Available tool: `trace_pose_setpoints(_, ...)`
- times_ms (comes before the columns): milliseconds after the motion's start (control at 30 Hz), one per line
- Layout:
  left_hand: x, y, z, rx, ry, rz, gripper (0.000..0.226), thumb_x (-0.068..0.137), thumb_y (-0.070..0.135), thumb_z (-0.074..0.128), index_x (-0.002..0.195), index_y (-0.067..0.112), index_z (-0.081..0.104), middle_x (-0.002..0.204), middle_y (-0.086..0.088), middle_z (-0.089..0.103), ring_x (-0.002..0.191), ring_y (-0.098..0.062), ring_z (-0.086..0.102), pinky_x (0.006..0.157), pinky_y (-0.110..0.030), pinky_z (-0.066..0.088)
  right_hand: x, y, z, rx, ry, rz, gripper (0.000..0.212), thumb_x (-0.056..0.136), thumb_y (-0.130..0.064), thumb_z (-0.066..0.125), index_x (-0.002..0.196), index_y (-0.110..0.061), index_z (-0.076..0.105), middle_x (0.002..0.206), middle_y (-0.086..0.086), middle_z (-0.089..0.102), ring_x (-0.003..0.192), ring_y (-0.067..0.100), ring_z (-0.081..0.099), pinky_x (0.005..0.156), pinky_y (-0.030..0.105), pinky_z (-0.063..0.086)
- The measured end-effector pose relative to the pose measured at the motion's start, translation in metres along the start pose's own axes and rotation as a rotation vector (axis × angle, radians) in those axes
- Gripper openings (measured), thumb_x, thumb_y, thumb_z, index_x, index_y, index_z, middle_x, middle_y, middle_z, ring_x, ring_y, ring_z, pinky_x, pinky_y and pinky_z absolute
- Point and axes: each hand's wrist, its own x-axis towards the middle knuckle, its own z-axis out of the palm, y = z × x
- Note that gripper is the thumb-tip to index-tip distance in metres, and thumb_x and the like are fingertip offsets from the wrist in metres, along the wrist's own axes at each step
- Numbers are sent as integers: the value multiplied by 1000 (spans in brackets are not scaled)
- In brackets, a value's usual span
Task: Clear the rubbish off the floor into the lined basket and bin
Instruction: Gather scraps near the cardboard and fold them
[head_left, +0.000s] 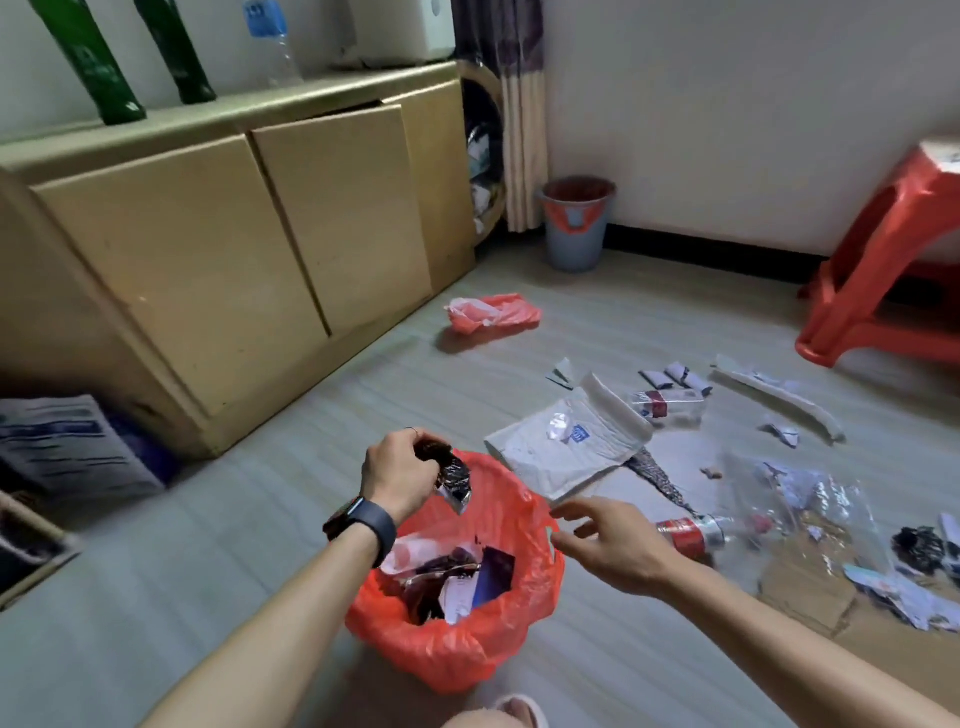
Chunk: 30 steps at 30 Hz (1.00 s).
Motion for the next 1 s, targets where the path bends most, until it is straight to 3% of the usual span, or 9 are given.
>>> trace_pose_setpoints(167, 16, -38, 52, 30, -44, 102, 39, 73, 1, 60, 94, 29, 76, 97, 7, 75, 97, -13, 68, 87, -19, 48, 39, 12, 58, -67, 45, 63, 73, 88, -45, 60, 151, -22, 32, 146, 5, 44, 135, 21, 41, 110, 28, 33)
trace_pose_setpoints(300, 27, -72, 110, 180, -184, 219, 40, 82, 2, 60, 109, 27, 75, 136, 12, 58, 120, -9, 58, 98, -13, 39, 59, 20, 96, -62, 90, 129, 91, 88, -45, 55, 158, -19, 3, 157, 7, 27, 139, 28, 34, 114, 38, 32)
trace_pose_setpoints(400, 28, -100, 146, 443, -445, 371, 43, 89, 10, 51, 126, 28, 64, 151, 14, 40, 130, -16, 48, 100, -29, 42, 67, 24, 111, -7, 150, 145, 85, 93, -32, 52, 158, -14, -1, 160, 9, 23, 142, 27, 32, 115, 34, 29)
trace_pose_setpoints(533, 26, -136, 171, 589, -608, 290, 49, 90, 21, 44, 138, 29, 48, 151, 2, 40, 135, -29, 43, 102, -40, 43, 66, 28, 123, 54, 136, 119, 85, 92, -21, 51, 158, -16, -2, 160, 9, 26, 140, 26, 35, 113, 32, 30)
trace_pose_setpoints(633, 21, -170, 188, 829, -773, 401, 73, 89, 57, 16, 155, 25, 20, 164, -3, 5, 150, -36, -6, 119, -55, 5, 66, 25, 129, 90, 123, 101, 85, 90, -17, 48, 158, -22, -3, 153, 10, 37, 133, 27, 41, 108, 34, 36)
trace_pose_setpoints(733, 22, -187, 200, 886, -805, 310, 64, 98, 52, 15, 156, 29, 1, 164, 4, -8, 148, -28, -21, 117, -54, -12, 70, 24, 132, 93, 106, 99, 89, 86, -14, 46, 157, -26, -7, 148, 9, 41, 127, 27, 45, 104, 36, 40)
trace_pose_setpoints(800, 23, -185, 201, 851, -819, 284, 63, 99, 51, 17, 156, 31, -1, 164, 7, -8, 148, -25, -20, 117, -52, -13, 72, 24, 134, 79, 104, 115, 90, 86, -14, 45, 157, -27, -8, 143, 11, 45, 121, 29, 48, 98, 37, 42)
trace_pose_setpoints(867, 27, -170, 192, 775, -784, 298, 60, 97, 46, 24, 154, 32, 14, 164, 4, 6, 150, -23, -8, 119, -48, -7, 72, 24, 132, 50, 98, 132, 88, 86, -18, 44, 157, -28, -8, 143, 12, 45, 117, 32, 49, 95, 39, 44)
trace_pose_setpoints(1000, 30, -129, 156, 565, -700, 180, 57, 85, 41, 44, 142, 34, 43, 152, -6, 34, 143, -25, 27, 116, -34, 25, 72, 21, 120, -53, 28, 157, 80, 96, -41, 41, 156, -33, -11, 147, 10, 41, 124, 34, 45, 100, 44, 42)
